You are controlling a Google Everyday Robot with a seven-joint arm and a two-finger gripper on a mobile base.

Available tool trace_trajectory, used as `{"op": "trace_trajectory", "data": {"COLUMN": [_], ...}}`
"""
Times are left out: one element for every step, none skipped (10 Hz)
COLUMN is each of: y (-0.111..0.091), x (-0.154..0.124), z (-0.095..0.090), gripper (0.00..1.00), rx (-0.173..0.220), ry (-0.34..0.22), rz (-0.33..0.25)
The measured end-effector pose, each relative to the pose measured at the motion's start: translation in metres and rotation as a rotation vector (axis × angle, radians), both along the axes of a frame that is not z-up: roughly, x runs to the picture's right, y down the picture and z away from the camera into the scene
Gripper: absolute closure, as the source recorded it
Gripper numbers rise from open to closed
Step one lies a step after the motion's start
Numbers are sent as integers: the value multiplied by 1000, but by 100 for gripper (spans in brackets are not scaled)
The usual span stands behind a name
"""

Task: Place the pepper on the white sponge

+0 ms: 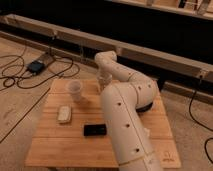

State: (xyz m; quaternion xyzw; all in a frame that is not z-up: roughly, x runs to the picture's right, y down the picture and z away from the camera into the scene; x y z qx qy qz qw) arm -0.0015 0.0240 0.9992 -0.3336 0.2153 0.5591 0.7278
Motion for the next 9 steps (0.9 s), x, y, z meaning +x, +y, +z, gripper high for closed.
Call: {"op": "trace_trajectory", "data": {"y": [-1, -3, -9, -13, -18, -26, -30, -30, -23], "x": [0, 1, -1, -3, -5, -11, -17, -21, -23], "z": [0, -1, -6, -11, -17, -32, -47, -61, -85], "gripper": [100, 100, 100, 100, 100, 100, 100, 100, 100], "rx": [3, 12, 23, 32, 48, 74, 97, 112, 127], "ry": [0, -1, -9, -19, -32, -65, -96, -120, -151], "rz": [-10, -28, -48, -62, -79, -109, -141, -169, -207]}}
